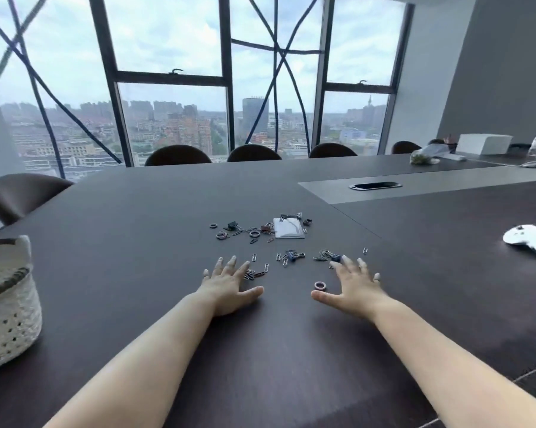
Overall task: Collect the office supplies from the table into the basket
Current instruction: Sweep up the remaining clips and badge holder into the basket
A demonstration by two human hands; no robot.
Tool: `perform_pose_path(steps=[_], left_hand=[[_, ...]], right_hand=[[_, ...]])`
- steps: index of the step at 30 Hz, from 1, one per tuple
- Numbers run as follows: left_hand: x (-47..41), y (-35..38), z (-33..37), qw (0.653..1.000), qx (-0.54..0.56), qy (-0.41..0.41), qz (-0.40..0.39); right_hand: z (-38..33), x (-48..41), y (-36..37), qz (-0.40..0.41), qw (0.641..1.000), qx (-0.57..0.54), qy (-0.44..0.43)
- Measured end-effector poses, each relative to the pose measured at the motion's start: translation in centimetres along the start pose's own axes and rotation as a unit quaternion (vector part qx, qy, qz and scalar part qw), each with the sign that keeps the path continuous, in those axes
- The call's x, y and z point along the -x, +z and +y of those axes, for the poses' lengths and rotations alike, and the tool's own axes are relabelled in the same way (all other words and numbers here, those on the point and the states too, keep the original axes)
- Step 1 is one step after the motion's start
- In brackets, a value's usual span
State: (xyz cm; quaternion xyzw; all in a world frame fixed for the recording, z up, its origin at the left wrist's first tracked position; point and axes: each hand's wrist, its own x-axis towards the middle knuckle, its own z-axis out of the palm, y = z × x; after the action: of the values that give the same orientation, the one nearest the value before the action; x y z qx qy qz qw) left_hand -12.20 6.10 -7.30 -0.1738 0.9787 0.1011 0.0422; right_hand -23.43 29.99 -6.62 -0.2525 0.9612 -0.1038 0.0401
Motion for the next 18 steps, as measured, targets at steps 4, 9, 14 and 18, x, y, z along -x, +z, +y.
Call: perform_pose_path(steps=[4,9,14,18], left_hand=[[-2.1,0.1,2.6,0.998,-0.027,0.045,-0.036],[-4.7,0.3,4.0,0.996,-0.043,0.071,-0.041],[-7.7,0.5,4.8,0.993,-0.019,0.114,-0.007],[-9.9,0.4,4.7,0.988,-0.017,0.152,0.002]], right_hand=[[1.3,-1.4,0.7,-0.023,0.997,0.021,0.077],[2.4,-5.3,0.1,-0.006,0.991,0.008,0.134],[2.7,-9.3,0.1,-0.022,0.998,-0.011,0.062],[2.7,-11.1,0.7,-0.028,0.999,-0.023,-0.041]])
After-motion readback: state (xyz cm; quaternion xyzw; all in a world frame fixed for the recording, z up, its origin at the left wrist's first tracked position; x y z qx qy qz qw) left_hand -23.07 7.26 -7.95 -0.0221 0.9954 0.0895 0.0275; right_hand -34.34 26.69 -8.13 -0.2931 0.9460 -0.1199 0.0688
